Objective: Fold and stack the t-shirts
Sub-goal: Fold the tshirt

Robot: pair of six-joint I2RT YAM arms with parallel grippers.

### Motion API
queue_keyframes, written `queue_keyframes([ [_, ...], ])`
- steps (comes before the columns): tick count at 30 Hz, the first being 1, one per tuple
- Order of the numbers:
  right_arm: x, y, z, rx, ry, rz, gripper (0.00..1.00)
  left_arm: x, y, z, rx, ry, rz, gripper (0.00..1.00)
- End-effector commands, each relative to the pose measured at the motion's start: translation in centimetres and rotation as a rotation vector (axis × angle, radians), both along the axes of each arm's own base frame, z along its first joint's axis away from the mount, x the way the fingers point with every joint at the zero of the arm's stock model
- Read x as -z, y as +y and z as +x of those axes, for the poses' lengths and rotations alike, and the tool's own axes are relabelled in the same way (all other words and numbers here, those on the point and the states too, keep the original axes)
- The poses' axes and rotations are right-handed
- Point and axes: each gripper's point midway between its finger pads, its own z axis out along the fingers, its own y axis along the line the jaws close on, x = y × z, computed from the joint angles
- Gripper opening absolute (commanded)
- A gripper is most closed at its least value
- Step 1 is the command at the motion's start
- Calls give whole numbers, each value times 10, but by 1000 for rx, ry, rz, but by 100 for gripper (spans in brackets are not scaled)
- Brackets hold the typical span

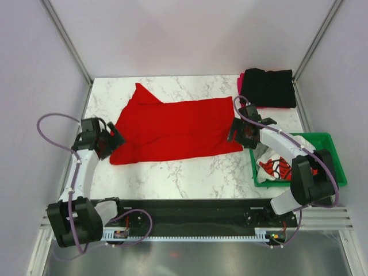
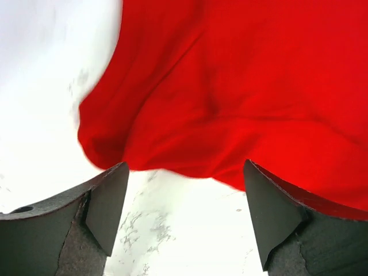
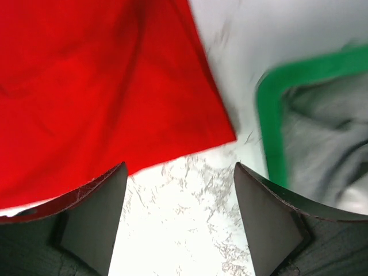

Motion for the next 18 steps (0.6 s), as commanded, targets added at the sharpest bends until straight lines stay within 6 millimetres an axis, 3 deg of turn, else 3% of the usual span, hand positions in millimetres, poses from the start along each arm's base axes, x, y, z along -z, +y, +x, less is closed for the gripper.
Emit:
queue_keyframes([
  [1, 24, 28, -12, -20, 30, 113, 81, 41, -16, -11, -69, 3, -181, 87],
  [4, 34, 42, -13, -33, 42, 181, 79, 51, -18, -17, -101, 9, -206, 86],
  [6, 42, 39, -10, -2, 57, 162, 79, 52, -11, -18, -151, 4, -188, 86],
  [14, 56, -16, -9, 208, 23, -41, 73, 77, 26, -46, -424, 30, -101, 91],
  [18, 65, -16, -4, 210, 32, -53, 68, 92, 23, -44, -455, -8, -143, 89],
])
